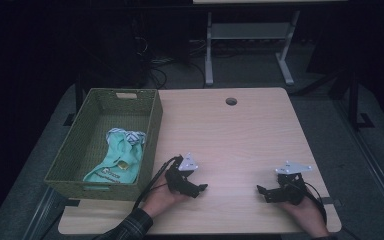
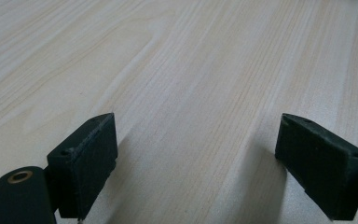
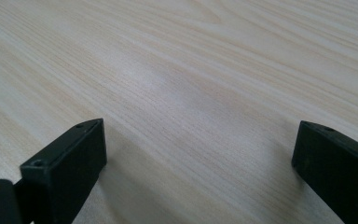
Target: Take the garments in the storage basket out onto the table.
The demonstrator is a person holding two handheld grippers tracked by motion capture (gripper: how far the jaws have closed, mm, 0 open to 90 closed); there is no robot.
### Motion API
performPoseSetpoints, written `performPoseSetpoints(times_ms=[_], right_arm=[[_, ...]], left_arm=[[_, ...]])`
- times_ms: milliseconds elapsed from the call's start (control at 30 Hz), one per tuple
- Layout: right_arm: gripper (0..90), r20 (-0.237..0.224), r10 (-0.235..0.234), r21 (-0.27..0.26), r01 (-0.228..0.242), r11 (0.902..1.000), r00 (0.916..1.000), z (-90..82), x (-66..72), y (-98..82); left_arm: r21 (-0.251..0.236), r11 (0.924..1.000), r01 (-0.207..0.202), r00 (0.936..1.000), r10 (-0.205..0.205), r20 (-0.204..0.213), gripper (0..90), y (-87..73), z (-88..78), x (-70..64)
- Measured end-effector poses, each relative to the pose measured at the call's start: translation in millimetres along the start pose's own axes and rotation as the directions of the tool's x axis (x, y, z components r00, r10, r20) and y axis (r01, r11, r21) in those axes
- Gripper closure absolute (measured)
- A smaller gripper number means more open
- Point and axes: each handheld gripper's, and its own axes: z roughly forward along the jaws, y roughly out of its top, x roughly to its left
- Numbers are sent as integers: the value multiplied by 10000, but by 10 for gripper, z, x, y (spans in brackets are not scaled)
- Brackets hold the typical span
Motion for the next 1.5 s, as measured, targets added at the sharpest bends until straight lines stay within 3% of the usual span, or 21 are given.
performPoseSetpoints(times_ms=[300,400,600,800,1133,1500], right_arm=[[26,0,-13,4,13,10000,10000,0,-2,0],[26,-2,-23,11,23,10000,10000,-1,-2,0],[26,-2,-23,9,23,10000,10000,-1,-2,0],[26,-1,-22,10,22,10000,10000,0,-2,0],[26,-5,-16,1,16,10000,10000,0,-1,0],[26,-43,-59,-16,59,10000,10000,1,0,0]], left_arm=[[-3,10000,-38,10000,38,38,123,5,6,11],[5,9997,-249,9994,249,221,124,-2,-4,46],[234,9996,-143,9999,141,84,130,-6,-40,97],[293,9996,57,9999,-60,99,135,-1,-56,99],[561,9981,-254,9997,251,49,134,66,-90,57],[409,9989,-209,9995,200,226,135,120,-159,49]])
